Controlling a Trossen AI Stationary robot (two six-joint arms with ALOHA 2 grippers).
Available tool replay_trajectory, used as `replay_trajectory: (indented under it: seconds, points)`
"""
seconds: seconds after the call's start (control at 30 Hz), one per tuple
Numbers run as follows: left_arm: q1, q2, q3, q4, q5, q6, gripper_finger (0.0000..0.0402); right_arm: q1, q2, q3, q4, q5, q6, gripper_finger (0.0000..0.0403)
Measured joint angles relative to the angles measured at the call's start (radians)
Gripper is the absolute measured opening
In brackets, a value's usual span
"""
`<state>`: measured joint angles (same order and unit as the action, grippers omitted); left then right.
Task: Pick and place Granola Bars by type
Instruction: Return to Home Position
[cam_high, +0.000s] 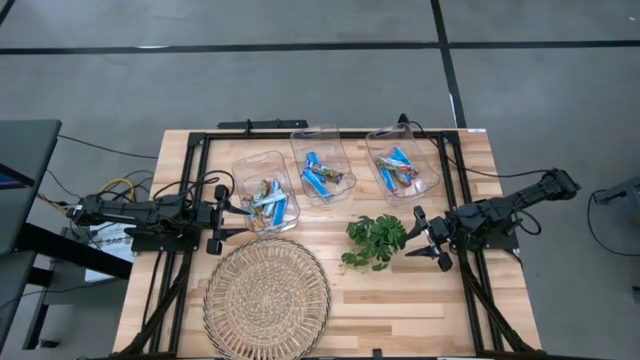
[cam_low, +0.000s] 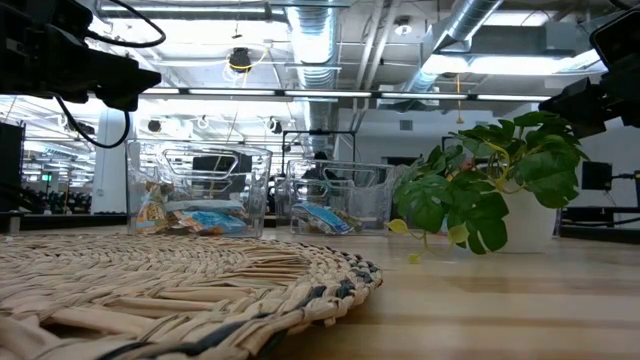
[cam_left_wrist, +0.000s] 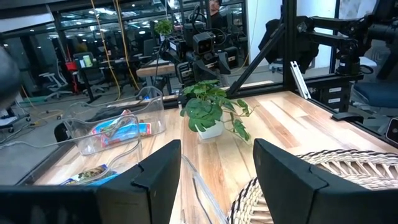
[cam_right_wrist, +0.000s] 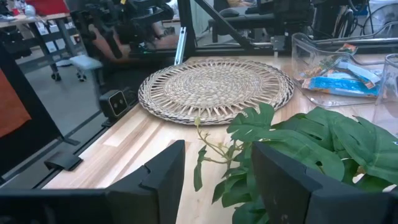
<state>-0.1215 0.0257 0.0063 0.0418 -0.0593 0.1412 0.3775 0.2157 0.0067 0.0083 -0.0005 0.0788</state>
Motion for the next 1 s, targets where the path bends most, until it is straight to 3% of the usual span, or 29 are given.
replay_trajectory:
  seconds: [1.0]
  points:
    - [0.000,0.000,0.000,0.000,0.000,-0.009,0.0196,0.000,0.000,0.000,0.000,0.000,0.000,0.0180]
